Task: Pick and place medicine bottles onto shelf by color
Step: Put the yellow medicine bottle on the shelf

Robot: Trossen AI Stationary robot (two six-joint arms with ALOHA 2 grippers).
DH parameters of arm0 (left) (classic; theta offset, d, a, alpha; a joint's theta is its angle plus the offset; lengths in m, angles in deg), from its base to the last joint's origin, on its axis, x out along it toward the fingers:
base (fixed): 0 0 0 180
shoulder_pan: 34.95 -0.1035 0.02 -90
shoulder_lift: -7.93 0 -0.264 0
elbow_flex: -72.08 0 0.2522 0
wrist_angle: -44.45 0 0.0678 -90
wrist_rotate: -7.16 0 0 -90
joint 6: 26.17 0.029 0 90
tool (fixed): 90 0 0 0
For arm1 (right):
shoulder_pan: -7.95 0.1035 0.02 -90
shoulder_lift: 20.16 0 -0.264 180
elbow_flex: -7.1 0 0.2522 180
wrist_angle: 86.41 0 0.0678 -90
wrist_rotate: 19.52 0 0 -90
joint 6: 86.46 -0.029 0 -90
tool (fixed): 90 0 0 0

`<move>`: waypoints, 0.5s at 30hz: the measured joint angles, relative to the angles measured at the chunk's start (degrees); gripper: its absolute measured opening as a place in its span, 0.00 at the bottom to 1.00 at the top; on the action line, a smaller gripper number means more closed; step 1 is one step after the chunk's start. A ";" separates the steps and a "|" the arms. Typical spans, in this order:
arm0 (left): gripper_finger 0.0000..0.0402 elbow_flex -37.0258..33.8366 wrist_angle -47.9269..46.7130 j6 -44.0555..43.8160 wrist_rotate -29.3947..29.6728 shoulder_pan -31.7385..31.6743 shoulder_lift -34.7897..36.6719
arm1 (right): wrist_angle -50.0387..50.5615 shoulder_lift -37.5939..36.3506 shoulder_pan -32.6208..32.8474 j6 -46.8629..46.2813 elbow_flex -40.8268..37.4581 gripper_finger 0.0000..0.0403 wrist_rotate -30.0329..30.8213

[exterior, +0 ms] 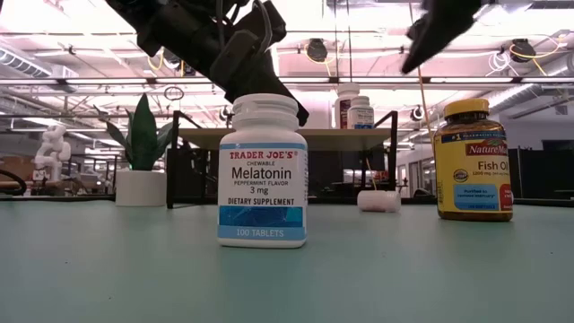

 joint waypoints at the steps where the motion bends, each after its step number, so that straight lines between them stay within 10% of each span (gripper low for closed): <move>1: 0.87 0.00 -0.15 0.00 0.00 0.00 0.00 | -0.18 -1.52 0.83 -1.29 -1.33 0.39 0.08; 15: 0.87 0.00 0.37 0.57 6.92 -0.22 0.00 | -18.83 -17.75 8.42 -7.69 -27.15 0.70 0.26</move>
